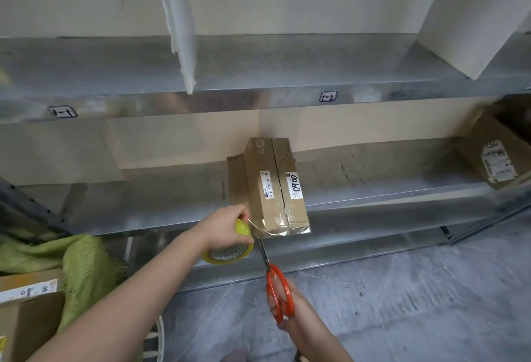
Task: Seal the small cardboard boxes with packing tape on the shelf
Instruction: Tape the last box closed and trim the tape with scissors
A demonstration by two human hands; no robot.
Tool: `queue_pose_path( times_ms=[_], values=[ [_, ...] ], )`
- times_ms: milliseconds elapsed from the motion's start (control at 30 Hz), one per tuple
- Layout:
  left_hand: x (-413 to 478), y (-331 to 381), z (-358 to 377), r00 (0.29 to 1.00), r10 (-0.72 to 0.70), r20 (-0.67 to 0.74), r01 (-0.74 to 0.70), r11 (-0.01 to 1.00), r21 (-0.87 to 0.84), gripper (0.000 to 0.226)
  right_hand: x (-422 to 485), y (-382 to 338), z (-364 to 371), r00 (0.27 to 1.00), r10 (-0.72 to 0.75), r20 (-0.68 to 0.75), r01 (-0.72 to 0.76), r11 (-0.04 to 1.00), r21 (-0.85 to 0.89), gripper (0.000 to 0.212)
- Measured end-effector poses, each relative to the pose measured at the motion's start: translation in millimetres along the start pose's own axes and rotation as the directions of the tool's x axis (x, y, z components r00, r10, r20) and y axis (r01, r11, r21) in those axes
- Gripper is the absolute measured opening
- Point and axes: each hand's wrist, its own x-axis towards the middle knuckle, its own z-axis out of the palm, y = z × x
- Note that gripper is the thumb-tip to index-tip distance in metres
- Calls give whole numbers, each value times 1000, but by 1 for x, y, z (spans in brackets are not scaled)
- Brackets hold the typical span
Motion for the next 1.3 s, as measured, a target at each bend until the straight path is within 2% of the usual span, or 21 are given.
queue_pose_path(
  times_ms=[67,133,233,333,533,733,800,867,933,1000,1100,1133,1200,1233,1300],
  values=[
    [0,-1,-1,1000,6,-1,-6,1000,-2,44,7,0,0,1000,19,14,-20,994,107,10],
    [0,-2,-2,1000,8,-2,-8,1000,-4,44,15,0,0,999,25,27,-28,991,129,14],
    [0,-3,-3,1000,12,7,-12,1000,-10,44,22,1,-1,999,24,43,-29,994,105,13],
    [0,-4,-4,1000,15,17,-15,1000,-12,43,24,0,-2,998,-35,50,32,997,68,5],
    [-1,-4,-4,1000,15,26,-16,1000,3,40,16,-4,-5,989,-120,88,120,993,5,10],
    [-2,-1,-3,1000,20,19,-20,1000,4,39,9,-10,-9,986,-136,99,147,983,-110,9],
    [-2,0,-2,1000,24,13,-24,1000,11,40,8,-10,-10,986,-135,97,152,969,-196,7],
    [-2,0,-2,1000,29,6,-30,999,17,41,8,-12,-12,984,-150,93,172,928,-330,17],
    [-2,0,-4,1000,26,-5,-26,1000,6,41,7,-15,-13,982,-166,94,191,863,-468,28],
    [-2,-1,-6,1000,22,-7,-22,1000,-1,41,7,-17,-16,975,-192,109,220,816,-535,35],
    [-3,-2,-8,1000,14,-11,-14,1000,5,41,8,-18,-24,936,-337,100,322,708,-628,36],
    [-4,-4,-8,1000,10,-13,-10,1000,2,41,9,-18,-30,909,-408,88,344,612,-712,35],
    [-4,-4,-6,1000,3,-23,-3,1000,-7,41,9,-20,-49,824,-556,107,315,293,-903,39],
    [-5,-4,-6,1000,-2,-30,2,1000,-11,41,8,-22,-60,773,-620,133,287,155,-945,41],
    [-3,-1,-4,999,-4,-33,4,1000,-20,40,4,-31,-87,693,-701,168,239,5,-971,44]
  ],
)
